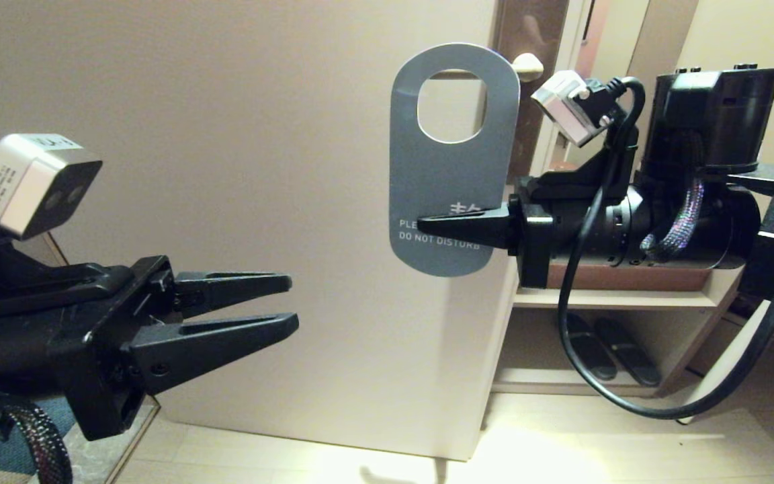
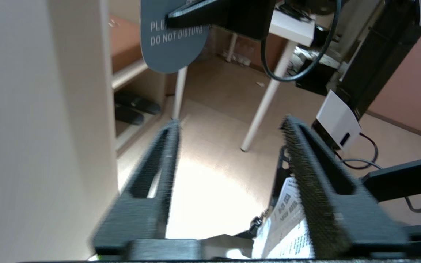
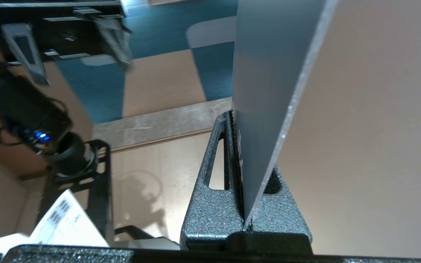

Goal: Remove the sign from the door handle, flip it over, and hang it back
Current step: Hand it to the other hand

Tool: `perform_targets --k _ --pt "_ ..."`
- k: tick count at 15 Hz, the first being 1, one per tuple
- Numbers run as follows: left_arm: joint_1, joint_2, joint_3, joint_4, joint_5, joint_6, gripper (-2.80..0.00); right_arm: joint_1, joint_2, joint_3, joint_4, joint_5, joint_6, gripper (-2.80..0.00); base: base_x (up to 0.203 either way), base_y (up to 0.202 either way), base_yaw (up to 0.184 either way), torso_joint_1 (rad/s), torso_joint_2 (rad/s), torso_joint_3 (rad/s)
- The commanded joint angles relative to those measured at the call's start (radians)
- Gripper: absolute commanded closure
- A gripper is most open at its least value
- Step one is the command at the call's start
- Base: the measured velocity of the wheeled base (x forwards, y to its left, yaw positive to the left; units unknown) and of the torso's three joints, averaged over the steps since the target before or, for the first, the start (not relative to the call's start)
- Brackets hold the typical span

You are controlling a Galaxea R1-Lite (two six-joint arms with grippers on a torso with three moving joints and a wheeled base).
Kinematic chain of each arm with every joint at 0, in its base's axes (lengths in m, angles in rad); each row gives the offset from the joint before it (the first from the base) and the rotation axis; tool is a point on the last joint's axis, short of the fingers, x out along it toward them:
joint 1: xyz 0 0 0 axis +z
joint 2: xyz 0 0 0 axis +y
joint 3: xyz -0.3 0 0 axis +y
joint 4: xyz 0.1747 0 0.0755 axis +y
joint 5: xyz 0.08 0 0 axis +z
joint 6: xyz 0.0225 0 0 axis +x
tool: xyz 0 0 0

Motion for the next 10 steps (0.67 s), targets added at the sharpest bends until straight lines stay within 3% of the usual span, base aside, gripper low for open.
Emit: perform_targets --k 1,5,10 --pt "-0.004 0.038 -0.004 -0.008 -0.019 -0.001 -2.80 0.000 0.009 0.000 -0.002 0.026 -0.001 0.00 0.000 0.000 0.000 0.000 0.00 0.000" --pt "-0.003 0.115 -0.011 -0.087 -0.112 -0.004 -2.80 0.000 0.016 -0.010 -0.002 0.063 0.001 0.00 0.000 0.000 0.000 0.000 0.00 0.000" --pt "-0.035 0.180 -0.065 -0.140 -0.118 -0.034 -2.80 0.002 0.023 -0.016 -0.004 0.129 0.002 0.00 0.000 0.000 0.000 0.000 0.00 0.000"
